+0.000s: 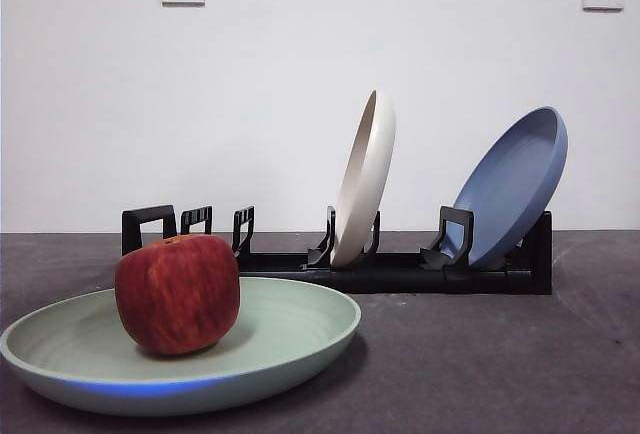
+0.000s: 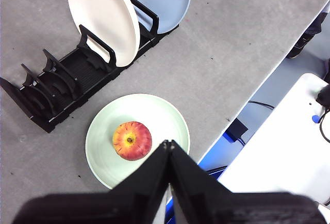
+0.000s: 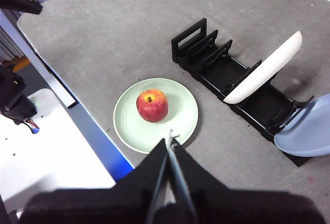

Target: Take the green plate from the plate rack,put the plate on the table,take the apple from the table,put the apple in the plate

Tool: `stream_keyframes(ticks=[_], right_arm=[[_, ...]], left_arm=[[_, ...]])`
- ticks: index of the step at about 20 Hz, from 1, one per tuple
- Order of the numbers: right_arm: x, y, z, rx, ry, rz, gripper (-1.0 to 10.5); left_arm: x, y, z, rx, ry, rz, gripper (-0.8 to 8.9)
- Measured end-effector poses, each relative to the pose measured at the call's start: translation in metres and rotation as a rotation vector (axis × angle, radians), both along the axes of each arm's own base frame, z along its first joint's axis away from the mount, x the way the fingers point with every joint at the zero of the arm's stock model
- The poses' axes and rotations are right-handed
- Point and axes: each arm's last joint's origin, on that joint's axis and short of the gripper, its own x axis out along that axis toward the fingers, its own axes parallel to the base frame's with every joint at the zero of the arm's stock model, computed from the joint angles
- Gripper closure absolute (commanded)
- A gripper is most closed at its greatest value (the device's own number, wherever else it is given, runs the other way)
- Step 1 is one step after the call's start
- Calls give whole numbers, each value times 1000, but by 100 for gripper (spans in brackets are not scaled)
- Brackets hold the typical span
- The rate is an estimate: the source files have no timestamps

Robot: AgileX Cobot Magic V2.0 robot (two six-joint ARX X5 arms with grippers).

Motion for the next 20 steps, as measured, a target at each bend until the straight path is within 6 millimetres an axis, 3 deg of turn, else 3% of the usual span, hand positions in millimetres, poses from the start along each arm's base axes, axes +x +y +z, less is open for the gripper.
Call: stream_keyframes(ticks=[14,17,20], right_arm=[[4,6,-2,-16,10,-1,947],[4,6,-2,-17,11,0,947],[4,6,-2,-18,11,0,947]], left_arm=[[5,-8,-2,18,11,6,818],[11,0,-1,5,4,77,818],[23,21,5,-73,-42,269,818]])
